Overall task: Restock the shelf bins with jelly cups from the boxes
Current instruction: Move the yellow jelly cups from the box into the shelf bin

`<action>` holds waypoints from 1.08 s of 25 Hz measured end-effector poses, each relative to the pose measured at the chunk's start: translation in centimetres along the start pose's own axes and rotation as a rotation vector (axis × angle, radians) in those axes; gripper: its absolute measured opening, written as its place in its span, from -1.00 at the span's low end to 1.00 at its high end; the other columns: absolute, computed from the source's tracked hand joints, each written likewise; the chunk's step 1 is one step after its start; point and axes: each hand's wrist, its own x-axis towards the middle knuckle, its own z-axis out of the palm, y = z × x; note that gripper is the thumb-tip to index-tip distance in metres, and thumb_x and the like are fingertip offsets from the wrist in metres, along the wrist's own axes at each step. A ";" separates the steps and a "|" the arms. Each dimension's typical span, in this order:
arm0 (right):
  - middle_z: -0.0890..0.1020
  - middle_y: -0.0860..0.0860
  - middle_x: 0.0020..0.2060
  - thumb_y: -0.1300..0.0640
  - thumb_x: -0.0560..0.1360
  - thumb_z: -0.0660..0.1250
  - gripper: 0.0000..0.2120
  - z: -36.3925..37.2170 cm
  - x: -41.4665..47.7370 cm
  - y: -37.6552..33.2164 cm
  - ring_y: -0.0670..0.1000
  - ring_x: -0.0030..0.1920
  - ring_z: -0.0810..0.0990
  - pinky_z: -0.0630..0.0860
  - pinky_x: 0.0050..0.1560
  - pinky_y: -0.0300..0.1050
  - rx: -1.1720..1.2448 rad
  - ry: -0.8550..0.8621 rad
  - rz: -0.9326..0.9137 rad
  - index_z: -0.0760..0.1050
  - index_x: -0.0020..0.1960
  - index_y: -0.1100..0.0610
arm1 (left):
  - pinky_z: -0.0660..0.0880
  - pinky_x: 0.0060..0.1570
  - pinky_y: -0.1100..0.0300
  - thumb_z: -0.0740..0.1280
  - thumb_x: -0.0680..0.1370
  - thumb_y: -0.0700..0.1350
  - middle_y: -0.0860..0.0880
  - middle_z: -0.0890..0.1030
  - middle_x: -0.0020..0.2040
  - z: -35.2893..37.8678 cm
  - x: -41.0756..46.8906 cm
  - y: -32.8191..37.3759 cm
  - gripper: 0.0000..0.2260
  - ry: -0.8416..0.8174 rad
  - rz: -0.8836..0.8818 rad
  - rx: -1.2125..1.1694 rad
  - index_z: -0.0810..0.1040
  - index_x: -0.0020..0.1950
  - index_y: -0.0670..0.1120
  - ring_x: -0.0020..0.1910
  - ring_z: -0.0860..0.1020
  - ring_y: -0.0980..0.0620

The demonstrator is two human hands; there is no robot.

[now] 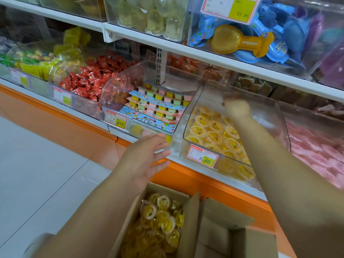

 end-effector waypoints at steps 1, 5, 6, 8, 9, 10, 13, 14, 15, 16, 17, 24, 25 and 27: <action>0.60 0.13 -0.13 -0.01 0.53 0.21 -0.67 -0.8 -2.1 -0.1 0.20 0.01 0.60 0.46 -0.05 -0.06 0.151 0.112 -0.062 0.59 0.03 0.22 | 0.58 0.12 0.00 0.30 0.62 -0.10 -0.08 0.62 0.18 -0.4 -0.1 -0.5 -0.77 -0.001 -0.010 0.030 0.55 0.27 -0.07 0.16 0.61 -0.04; 0.59 0.06 -0.28 0.10 0.58 0.17 -0.86 -2.5 -15.1 1.4 0.01 -0.34 0.52 0.48 -0.31 -0.12 0.691 0.265 -0.140 0.48 -0.07 -0.05 | 0.52 0.16 0.00 0.28 0.64 -0.08 -0.09 0.56 0.25 -2.8 -0.3 -4.2 -0.77 -0.009 -0.113 0.315 0.50 0.29 -0.08 0.19 0.55 -0.04; 0.57 0.05 -0.32 0.14 0.60 0.15 -0.83 -2.3 -18.6 2.2 0.01 -0.37 0.49 0.44 -0.38 -0.17 0.755 0.264 -0.107 0.47 -0.08 -0.04 | 0.49 0.17 0.01 0.27 0.65 -0.08 -0.09 0.54 0.25 -3.5 -0.5 -5.6 -0.78 -0.017 -0.170 0.394 0.47 0.28 -0.07 0.18 0.53 -0.04; 0.53 0.06 -0.33 0.21 0.63 0.10 -0.79 -0.5 -24.6 4.2 0.01 -0.39 0.46 0.40 -0.44 -0.22 0.786 0.200 -0.035 0.44 -0.08 0.00 | 0.47 0.11 0.05 0.27 0.65 -0.07 -0.09 0.52 0.23 -5.0 -0.5 -8.7 -0.76 -0.025 -0.301 0.555 0.45 0.29 -0.08 0.13 0.48 -0.03; 0.54 0.07 -0.31 0.22 0.63 0.09 -0.78 1.2 -27.0 5.6 0.02 -0.38 0.48 0.42 -0.43 -0.21 0.753 0.124 0.021 0.44 -0.08 0.01 | 0.47 0.06 0.08 0.27 0.64 -0.06 -0.09 0.53 0.23 -5.8 -0.3 -10.4 -0.74 -0.019 -0.343 0.629 0.46 0.31 -0.10 0.12 0.48 -0.03; 0.57 0.09 -0.25 0.20 0.63 0.09 -0.77 3.2 -28.7 7.1 0.04 -0.33 0.52 0.47 -0.38 -0.15 0.671 0.012 0.100 0.45 -0.08 -0.01 | 0.46 -0.01 0.10 0.28 0.64 -0.05 -0.09 0.55 0.20 -6.4 0.0 -12.0 -0.74 -0.027 -0.361 0.661 0.47 0.30 -0.10 0.09 0.49 -0.02; 0.60 0.10 0.11 0.03 0.64 0.09 -0.77 9.5 -31.2 11.7 0.09 0.02 0.58 0.56 -0.03 0.05 0.319 -0.444 0.465 0.52 0.03 -0.02 | 0.54 -0.13 0.12 0.30 0.62 -0.05 -0.07 0.61 -0.02 -8.8 1.4 -17.6 -0.82 0.005 -0.422 0.678 0.55 0.14 -0.11 -0.10 0.55 0.00; 0.54 0.08 0.22 -0.03 0.65 0.06 -0.73 11.1 -31.7 13.2 0.11 0.14 0.53 0.52 -0.02 0.03 0.275 -0.563 0.632 0.49 0.16 -0.01 | 0.58 -0.05 0.07 0.32 0.60 -0.04 -0.10 0.64 0.01 -9.7 1.6 -19.4 -0.77 0.014 -0.461 0.653 0.58 0.15 -0.15 -0.08 0.59 -0.05; 0.48 0.08 0.30 -0.09 0.65 0.04 -0.65 12.6 -31.8 14.5 0.14 0.23 0.48 0.48 -0.07 0.00 0.272 -0.628 0.793 0.41 0.33 0.01 | 0.57 0.03 0.05 0.35 0.58 0.00 -0.12 0.64 0.05 -10.8 2.2 -21.4 -0.72 0.039 -0.474 0.628 0.60 0.16 -0.17 -0.02 0.60 -0.09; 0.42 0.09 0.36 -0.13 0.65 0.02 -0.57 14.2 -31.9 16.0 0.16 0.29 0.44 0.46 -0.08 -0.01 0.260 -0.639 0.915 0.30 0.44 0.03 | 0.54 0.06 0.05 0.39 0.54 0.07 -0.11 0.63 0.08 -11.6 2.5 -23.0 -0.67 0.058 -0.489 0.602 0.60 0.14 -0.17 0.02 0.59 -0.10; 0.38 0.09 0.40 -0.16 0.64 0.01 -0.51 15.5 -32.1 17.4 0.18 0.33 0.41 0.47 0.00 0.02 0.216 -0.616 0.974 0.22 0.49 0.05 | 0.52 0.11 0.05 0.44 0.47 0.17 -0.12 0.63 0.12 -12.8 3.6 -25.0 -0.56 0.077 -0.505 0.567 0.61 0.14 -0.15 0.06 0.59 -0.11; 0.33 0.08 0.45 -0.22 0.61 0.03 -0.49 21.5 -33.8 21.9 0.18 0.39 0.35 0.31 0.34 0.04 0.062 -0.606 0.821 0.16 0.52 -0.11 | 0.38 0.37 -0.06 0.13 0.61 0.26 -0.20 0.42 0.44 -13.1 5.6 -27.4 -0.34 0.121 -0.571 0.675 -0.09 0.62 0.14 0.34 0.47 -0.23; 0.33 0.08 0.44 -0.25 0.59 0.05 -0.48 21.7 -34.1 22.1 0.18 0.38 0.36 0.32 0.33 0.04 0.067 -0.622 0.799 0.16 0.51 -0.14 | 0.36 0.38 -0.07 0.10 0.62 0.28 -0.21 0.40 0.46 -13.1 6.1 -27.9 -0.35 0.115 -0.564 0.712 -0.12 0.62 0.15 0.36 0.45 -0.24; 0.34 0.08 0.44 -0.31 0.56 0.07 -0.43 22.2 -34.2 22.7 0.19 0.38 0.37 0.34 0.34 0.07 0.072 -0.666 0.768 0.09 0.52 -0.21 | 0.36 0.39 -0.10 0.05 0.61 0.31 -0.20 0.35 0.49 -12.8 6.8 -27.9 -0.35 0.107 -0.577 0.730 -0.17 0.61 0.18 0.39 0.41 -0.25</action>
